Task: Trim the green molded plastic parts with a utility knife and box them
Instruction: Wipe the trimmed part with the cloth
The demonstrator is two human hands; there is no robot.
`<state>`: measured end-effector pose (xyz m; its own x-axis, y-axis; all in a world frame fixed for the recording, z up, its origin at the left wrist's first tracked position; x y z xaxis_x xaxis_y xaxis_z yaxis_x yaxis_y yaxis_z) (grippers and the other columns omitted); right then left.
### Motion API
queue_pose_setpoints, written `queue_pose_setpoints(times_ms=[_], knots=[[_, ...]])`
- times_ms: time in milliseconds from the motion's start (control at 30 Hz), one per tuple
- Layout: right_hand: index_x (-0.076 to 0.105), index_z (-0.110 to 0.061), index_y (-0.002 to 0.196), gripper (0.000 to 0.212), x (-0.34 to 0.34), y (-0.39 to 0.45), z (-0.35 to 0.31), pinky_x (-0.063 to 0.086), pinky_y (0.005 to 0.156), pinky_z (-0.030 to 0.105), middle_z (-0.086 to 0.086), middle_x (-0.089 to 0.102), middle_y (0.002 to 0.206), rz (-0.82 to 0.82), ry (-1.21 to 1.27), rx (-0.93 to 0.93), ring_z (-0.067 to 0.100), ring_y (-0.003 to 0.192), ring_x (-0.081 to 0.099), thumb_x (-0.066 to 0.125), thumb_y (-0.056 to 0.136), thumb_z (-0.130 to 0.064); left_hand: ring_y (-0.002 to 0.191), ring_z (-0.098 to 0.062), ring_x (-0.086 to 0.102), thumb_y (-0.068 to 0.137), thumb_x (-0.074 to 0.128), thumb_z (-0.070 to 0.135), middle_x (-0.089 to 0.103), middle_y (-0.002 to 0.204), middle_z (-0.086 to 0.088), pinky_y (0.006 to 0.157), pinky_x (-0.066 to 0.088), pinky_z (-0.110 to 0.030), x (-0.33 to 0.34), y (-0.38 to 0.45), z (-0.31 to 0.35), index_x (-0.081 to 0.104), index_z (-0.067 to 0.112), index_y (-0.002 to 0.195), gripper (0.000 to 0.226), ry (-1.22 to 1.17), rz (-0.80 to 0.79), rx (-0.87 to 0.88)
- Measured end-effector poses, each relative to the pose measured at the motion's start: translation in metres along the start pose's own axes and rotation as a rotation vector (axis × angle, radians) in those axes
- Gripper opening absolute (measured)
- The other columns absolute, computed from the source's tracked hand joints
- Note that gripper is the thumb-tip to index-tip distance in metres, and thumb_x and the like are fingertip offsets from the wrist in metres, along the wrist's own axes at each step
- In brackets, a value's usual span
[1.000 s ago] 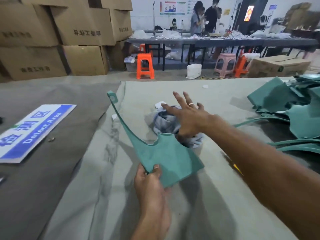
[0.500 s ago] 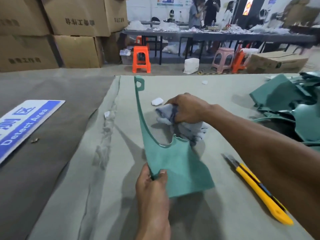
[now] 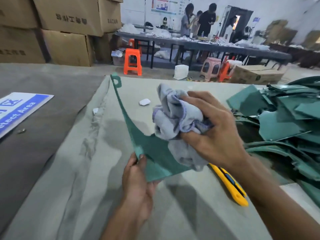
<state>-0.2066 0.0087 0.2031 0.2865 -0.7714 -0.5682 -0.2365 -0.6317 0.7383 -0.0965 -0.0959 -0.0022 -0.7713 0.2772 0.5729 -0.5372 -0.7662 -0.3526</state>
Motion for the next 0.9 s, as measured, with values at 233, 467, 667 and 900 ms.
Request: queue_pose_setpoints(times_ms=[233, 467, 667, 900], knots=[[0.071, -0.021, 0.125, 0.051, 0.050, -0.063, -0.024, 0.052, 0.092, 0.044, -0.002, 0.063, 0.121, -0.159, 0.080, 0.067, 0.023, 0.115, 0.062, 0.078, 0.075, -0.017, 0.102, -0.034, 0.069, 0.102, 0.050, 0.003, 0.073, 0.107, -0.010, 0.097, 0.055, -0.057, 0.011, -0.015, 0.009, 0.067, 0.011, 0.106, 0.020, 0.205, -0.056, 0.126], [0.053, -0.038, 0.112, 0.051, 0.044, -0.069, 0.028, 0.055, 0.077, 0.046, -0.011, 0.058, 0.118, -0.076, -0.034, 0.436, 0.015, 0.103, 0.060, 0.076, 0.068, -0.028, 0.106, -0.034, 0.071, 0.106, 0.049, 0.016, 0.077, 0.110, -0.006, 0.074, 0.059, -0.039, 0.023, -0.025, -0.007, 0.073, 0.024, 0.114, 0.026, 0.179, -0.117, 0.110], [0.051, -0.033, 0.101, 0.037, 0.014, -0.093, 0.072, 0.047, 0.065, 0.036, -0.010, 0.066, 0.085, 0.379, -0.006, 0.713, 0.021, 0.079, 0.063, 0.070, 0.076, -0.013, 0.089, -0.020, 0.072, 0.106, 0.051, 0.014, 0.079, 0.101, -0.002, 0.083, 0.056, -0.043, 0.016, -0.022, 0.000, 0.076, 0.022, 0.100, 0.027, 0.135, -0.066, 0.162], [0.057, -0.017, 0.113, 0.053, -0.082, -0.113, 0.109, 0.060, 0.092, 0.050, 0.002, 0.074, 0.112, 1.004, 0.338, 0.580, 0.020, 0.099, 0.072, 0.090, 0.071, -0.020, 0.084, -0.013, 0.073, 0.108, 0.047, 0.016, 0.076, 0.091, 0.011, 0.085, 0.060, -0.051, -0.002, -0.026, 0.017, 0.071, 0.040, 0.093, 0.037, 0.253, 0.090, 0.357]])
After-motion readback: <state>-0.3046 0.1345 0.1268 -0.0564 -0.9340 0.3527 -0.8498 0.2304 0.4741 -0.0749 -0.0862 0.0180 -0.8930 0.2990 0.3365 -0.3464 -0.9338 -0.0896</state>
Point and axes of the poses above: each hand's wrist, its own y-axis towards the middle knuckle, its own x-axis out of the palm, z = x × y, the point moved 10 cm from there along y, towards the middle knuckle
